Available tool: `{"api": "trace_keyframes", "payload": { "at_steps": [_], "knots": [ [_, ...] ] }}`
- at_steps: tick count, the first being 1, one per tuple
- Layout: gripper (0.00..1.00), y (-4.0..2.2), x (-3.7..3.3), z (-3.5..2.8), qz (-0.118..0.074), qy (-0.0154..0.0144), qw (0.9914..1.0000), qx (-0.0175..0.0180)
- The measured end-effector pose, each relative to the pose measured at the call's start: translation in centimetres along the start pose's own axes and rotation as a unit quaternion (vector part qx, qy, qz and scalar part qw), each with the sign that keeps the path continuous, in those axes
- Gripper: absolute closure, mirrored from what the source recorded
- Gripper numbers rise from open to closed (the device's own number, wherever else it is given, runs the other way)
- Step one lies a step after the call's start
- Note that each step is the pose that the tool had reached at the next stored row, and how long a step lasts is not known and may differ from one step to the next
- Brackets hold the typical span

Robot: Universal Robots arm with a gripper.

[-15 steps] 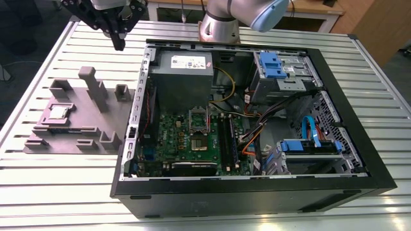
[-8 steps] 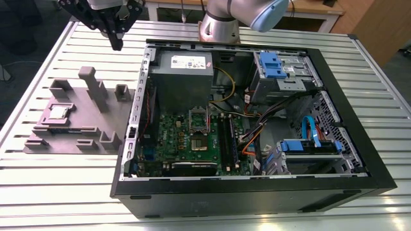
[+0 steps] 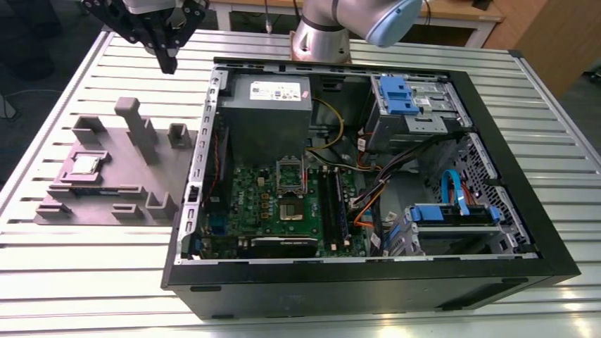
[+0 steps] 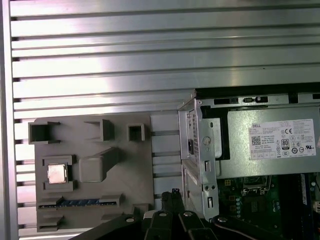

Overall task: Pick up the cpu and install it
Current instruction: 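Reach for the cpu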

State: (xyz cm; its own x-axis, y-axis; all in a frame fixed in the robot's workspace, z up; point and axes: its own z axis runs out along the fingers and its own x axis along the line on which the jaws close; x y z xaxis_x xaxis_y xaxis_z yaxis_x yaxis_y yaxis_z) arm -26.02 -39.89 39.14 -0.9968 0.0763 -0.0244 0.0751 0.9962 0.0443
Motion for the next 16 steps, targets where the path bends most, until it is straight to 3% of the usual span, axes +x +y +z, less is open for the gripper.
{"api": "trace_keyframes", "payload": {
  "at_steps": [16],
  "knots": [
    [0.90, -0.05, 0.69, -0.02, 0.000, 0.0000, 1.00000, 0.0000]
  ]
}}
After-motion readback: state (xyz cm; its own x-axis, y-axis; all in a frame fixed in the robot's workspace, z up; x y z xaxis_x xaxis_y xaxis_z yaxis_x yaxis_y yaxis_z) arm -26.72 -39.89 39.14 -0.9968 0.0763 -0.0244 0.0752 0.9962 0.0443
